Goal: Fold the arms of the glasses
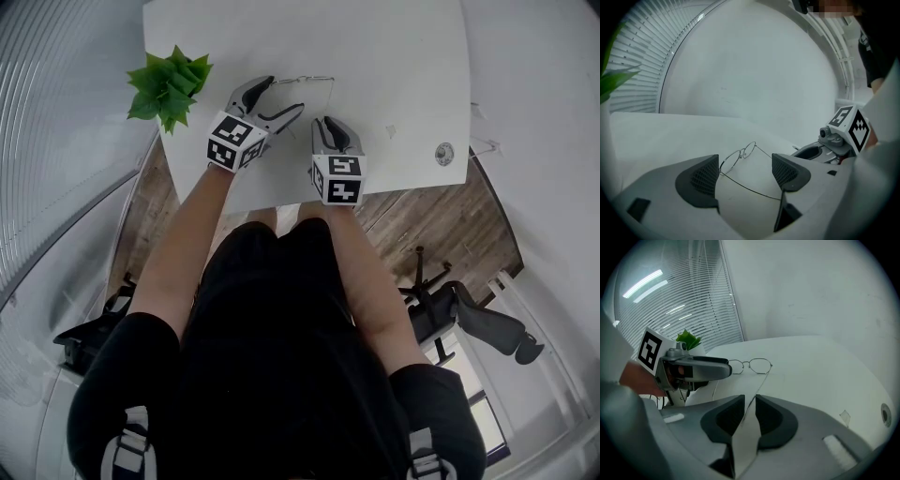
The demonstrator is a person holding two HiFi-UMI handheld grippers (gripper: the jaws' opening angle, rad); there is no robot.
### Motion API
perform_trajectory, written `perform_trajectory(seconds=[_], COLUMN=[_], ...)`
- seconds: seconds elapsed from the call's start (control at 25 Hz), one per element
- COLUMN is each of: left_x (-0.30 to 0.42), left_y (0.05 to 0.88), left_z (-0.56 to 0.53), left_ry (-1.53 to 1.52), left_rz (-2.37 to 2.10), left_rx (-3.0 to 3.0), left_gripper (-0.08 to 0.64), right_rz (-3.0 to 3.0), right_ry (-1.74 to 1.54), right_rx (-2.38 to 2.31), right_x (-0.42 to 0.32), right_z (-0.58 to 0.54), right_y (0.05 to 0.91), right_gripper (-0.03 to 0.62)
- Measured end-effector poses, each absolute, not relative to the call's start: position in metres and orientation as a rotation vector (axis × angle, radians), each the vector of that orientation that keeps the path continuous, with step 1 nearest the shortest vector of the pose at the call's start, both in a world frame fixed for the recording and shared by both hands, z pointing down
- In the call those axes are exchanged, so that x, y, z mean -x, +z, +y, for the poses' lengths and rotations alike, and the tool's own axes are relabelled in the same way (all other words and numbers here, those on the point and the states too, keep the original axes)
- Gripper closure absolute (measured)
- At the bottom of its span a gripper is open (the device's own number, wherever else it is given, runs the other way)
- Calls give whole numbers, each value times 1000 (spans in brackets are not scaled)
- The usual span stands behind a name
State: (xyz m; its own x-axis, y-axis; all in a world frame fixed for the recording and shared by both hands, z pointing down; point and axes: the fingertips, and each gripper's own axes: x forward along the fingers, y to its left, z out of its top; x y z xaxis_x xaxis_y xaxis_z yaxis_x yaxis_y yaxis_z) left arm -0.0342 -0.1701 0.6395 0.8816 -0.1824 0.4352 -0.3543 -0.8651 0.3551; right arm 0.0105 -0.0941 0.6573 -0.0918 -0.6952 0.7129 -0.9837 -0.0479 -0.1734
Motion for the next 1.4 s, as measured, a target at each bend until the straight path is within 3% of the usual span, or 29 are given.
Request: perform_trajectory(seconds=[1.4], left_x=[32], left_y=[625], left_z=[-154], left_ry=[421], left_rz=[-172], left_rx=[-2538], left_gripper=[219], right_rz=[-2027], right_ry=[805], right_rx=[-1608], right_x=[26], right_z=[-141], right_y=[654], right_gripper=[508])
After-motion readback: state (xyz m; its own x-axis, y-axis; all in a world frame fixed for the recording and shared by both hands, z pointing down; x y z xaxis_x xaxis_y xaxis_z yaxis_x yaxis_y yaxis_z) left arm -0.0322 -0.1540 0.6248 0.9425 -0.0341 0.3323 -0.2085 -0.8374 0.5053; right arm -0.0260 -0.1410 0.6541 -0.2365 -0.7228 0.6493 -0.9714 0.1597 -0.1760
